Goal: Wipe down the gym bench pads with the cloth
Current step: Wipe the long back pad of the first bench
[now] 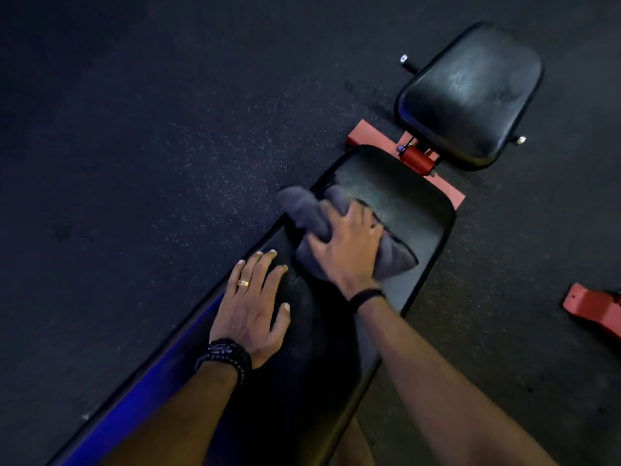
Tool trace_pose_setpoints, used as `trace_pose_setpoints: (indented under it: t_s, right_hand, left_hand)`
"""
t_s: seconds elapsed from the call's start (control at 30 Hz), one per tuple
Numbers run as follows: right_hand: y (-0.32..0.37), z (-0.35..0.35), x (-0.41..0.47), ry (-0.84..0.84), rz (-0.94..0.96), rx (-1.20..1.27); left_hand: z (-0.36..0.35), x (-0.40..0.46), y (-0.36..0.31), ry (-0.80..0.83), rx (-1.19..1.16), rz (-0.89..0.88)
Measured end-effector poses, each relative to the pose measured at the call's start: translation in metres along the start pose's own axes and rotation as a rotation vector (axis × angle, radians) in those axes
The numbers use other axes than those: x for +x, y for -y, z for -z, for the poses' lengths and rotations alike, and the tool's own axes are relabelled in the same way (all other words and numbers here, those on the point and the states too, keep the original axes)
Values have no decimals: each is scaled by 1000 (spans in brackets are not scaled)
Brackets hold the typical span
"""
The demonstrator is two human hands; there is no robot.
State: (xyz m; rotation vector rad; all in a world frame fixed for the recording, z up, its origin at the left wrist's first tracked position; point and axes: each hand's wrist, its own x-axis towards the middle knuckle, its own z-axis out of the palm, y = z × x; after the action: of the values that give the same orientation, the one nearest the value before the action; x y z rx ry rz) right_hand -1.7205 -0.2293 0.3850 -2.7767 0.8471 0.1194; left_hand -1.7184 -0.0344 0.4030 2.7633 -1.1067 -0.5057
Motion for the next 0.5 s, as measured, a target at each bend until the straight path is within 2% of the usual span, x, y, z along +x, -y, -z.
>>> trace_pose_setpoints:
  t_s: [0.1, 0.2, 0.33, 0.4, 0.5]
  right_hand:
    - [-3, 8, -57, 42, 148, 72]
    - [-16, 23, -109, 90, 208, 72]
    - [-47, 53, -162, 332, 318, 65]
    - [-68, 72, -184, 444, 288, -41]
    - [-98, 107, -215, 417, 38, -144]
  left_hand:
    - [0, -3, -1, -70, -32, -15]
    - [8, -6, -4, -147, -169, -20]
    - [32, -28, -10, -225, -281, -28]
    - [42, -54, -19, -166, -260, -63]
    - [55, -94, -42, 34, -219, -134]
